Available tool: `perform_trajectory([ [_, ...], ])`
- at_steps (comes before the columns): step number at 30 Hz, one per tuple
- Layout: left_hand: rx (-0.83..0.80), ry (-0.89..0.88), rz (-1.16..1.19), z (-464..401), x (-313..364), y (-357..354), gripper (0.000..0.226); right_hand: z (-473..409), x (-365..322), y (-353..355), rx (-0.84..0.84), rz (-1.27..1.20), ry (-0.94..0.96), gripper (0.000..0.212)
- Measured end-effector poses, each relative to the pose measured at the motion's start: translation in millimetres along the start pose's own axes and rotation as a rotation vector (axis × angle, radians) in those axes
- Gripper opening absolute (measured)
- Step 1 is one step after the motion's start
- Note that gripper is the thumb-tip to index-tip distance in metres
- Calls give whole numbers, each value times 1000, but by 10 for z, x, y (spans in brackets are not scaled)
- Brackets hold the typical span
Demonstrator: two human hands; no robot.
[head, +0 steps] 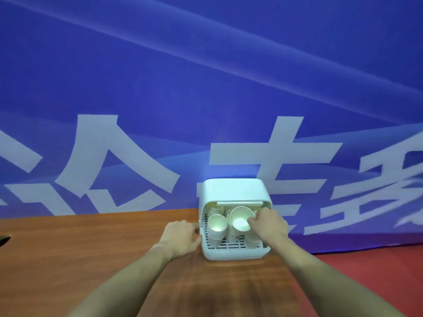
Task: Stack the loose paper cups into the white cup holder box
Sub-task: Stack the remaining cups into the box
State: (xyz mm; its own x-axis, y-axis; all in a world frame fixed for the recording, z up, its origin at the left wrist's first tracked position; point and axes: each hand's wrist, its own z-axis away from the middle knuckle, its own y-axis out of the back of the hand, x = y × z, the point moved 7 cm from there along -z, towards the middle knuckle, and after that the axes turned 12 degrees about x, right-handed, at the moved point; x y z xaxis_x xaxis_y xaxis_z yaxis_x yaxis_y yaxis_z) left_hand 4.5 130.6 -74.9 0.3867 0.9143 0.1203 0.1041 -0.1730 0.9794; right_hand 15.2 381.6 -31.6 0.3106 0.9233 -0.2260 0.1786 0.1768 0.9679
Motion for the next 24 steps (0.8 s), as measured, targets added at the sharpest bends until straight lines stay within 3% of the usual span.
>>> perform_trajectory([
  [9, -14, -50, -34, -369, 481, -69, 36, -386, 567, 255, 45, 0, -60, 15],
  [18, -51, -33, -39, -560, 503, -267, 38, -569, 768, -37, -59, 41, -47, 24],
  [24, -65, 2, -22, -606, 456, -377, 38, -656, 720, -250, -134, 74, -6, 15],
])
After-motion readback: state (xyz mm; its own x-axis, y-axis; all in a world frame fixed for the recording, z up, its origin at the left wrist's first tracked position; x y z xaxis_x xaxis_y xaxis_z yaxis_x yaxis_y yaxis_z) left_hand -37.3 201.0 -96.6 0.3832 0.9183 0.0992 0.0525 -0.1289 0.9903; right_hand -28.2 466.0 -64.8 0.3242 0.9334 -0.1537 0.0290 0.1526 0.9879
